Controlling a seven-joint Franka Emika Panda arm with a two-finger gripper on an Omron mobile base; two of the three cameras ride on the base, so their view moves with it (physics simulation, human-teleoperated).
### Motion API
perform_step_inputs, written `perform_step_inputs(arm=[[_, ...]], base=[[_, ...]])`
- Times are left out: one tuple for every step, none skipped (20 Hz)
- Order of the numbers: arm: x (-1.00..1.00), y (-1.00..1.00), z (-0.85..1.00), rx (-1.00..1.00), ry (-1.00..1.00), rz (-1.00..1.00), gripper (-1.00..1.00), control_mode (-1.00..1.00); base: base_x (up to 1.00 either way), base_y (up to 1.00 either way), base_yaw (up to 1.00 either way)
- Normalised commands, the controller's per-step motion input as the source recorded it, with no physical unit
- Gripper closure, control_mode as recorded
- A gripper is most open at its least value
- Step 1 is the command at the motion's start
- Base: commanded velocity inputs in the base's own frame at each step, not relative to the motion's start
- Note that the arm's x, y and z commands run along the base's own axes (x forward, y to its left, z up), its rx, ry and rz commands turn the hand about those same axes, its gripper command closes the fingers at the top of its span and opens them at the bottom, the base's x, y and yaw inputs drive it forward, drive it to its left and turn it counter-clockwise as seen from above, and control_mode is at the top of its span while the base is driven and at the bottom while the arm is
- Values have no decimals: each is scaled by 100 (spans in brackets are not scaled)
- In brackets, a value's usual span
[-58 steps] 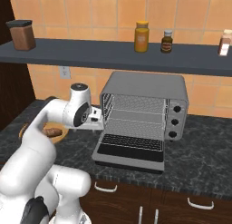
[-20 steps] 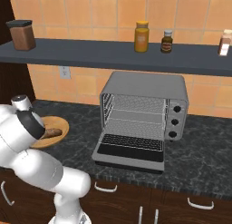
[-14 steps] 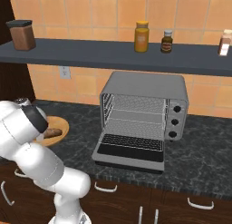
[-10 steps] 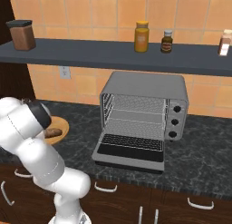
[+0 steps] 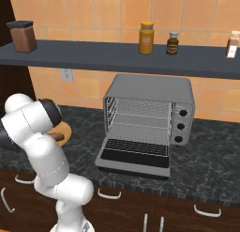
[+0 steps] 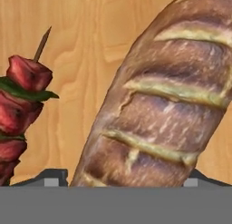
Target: Pick up the kebab skewer and baguette bread, and place them inside the toaster oven. Close the toaster oven door and start by setting the timer.
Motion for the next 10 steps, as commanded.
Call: perform_step_inputs(arm=[[-62, -13, -30, 0, 2, 0, 100, -100], [-66, -39, -7, 0, 5, 0, 100, -100], [-75, -54, 0, 0, 4, 0, 100, -100], [-68, -74, -5, 0, 6, 0, 100, -100], [-79, -69, 0, 2, 0, 3, 100, -100], [-99, -62, 31, 5, 0, 5, 100, -100], [-100, -68, 51, 7, 0, 6, 100, -100], [-100, -77, 75, 9, -4, 7, 100, -100], [-100, -100, 91, 12, -9, 9, 100, -100], [-100, -100, 99, 13, -13, 13, 100, -100]], base=[[0, 0, 0], [0, 0, 0], [0, 0, 0], [0, 0, 0], [0, 0, 0], [0, 0, 0], [0, 0, 0], [0, 0, 0], [0, 0, 0], [0, 0, 0]])
